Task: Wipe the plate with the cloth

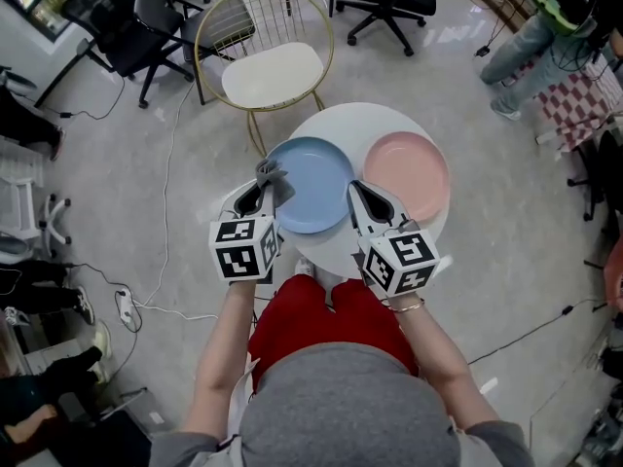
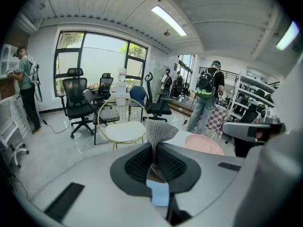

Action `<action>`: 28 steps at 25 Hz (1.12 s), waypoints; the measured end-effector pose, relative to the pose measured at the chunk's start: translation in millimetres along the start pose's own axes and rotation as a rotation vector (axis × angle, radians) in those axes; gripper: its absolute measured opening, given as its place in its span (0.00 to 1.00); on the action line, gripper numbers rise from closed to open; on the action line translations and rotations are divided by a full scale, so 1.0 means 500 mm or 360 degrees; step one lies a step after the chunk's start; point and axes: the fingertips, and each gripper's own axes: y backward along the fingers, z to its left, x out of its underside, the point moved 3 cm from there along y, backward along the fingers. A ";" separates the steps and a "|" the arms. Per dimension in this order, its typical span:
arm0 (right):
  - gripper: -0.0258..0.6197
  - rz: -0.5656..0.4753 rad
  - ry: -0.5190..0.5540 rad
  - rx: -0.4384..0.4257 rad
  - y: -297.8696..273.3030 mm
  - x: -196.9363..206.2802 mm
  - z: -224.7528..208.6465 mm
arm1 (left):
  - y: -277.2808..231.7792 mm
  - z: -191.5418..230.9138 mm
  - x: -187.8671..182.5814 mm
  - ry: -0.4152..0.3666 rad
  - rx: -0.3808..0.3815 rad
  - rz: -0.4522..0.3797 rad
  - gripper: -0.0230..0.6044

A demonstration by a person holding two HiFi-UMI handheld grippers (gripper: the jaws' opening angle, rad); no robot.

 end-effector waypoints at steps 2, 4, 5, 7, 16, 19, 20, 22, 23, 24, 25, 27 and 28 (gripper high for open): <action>0.09 -0.0027 0.0007 -0.0001 0.008 -0.013 -0.001 | 0.012 -0.010 -0.013 -0.0010 0.0006 -0.0041 0.09; 0.09 -0.0051 0.0015 -0.0003 0.017 -0.024 -0.002 | 0.024 -0.020 -0.024 -0.0013 0.0014 -0.0080 0.09; 0.09 -0.0061 0.0021 -0.0005 0.022 -0.028 -0.002 | 0.031 -0.026 -0.029 -0.0013 0.0018 -0.0099 0.09; 0.09 -0.0081 0.0036 -0.0007 0.034 -0.036 0.000 | 0.045 -0.037 -0.038 -0.0015 0.0026 -0.0136 0.09; 0.09 -0.0152 0.0101 -0.0049 0.073 -0.070 0.013 | 0.105 -0.076 -0.068 -0.0032 0.0046 -0.0281 0.09; 0.09 -0.0179 0.0131 -0.0073 0.084 -0.080 0.026 | 0.124 -0.083 -0.071 -0.0028 0.0042 -0.0321 0.09; 0.09 -0.0188 0.0141 -0.0077 0.088 -0.084 0.028 | 0.129 -0.086 -0.072 -0.0028 0.0039 -0.0335 0.09; 0.08 -0.0206 0.0161 -0.0077 0.098 -0.090 0.028 | 0.139 -0.096 -0.075 -0.0034 0.0029 -0.0359 0.09; 0.09 -0.0213 0.0172 -0.0075 0.103 -0.092 0.027 | 0.144 -0.101 -0.077 -0.0039 0.0024 -0.0368 0.09; 0.08 -0.0216 0.0185 -0.0074 0.107 -0.094 0.026 | 0.149 -0.106 -0.078 -0.0044 0.0019 -0.0377 0.09; 0.08 -0.0218 0.0197 -0.0074 0.111 -0.096 0.027 | 0.154 -0.110 -0.080 -0.0049 0.0016 -0.0387 0.09; 0.08 -0.0222 0.0219 -0.0079 0.116 -0.099 0.028 | 0.164 -0.117 -0.083 -0.0056 0.0012 -0.0408 0.09; 0.08 -0.0226 0.0226 -0.0084 0.118 -0.100 0.029 | 0.168 -0.120 -0.084 -0.0057 0.0011 -0.0418 0.09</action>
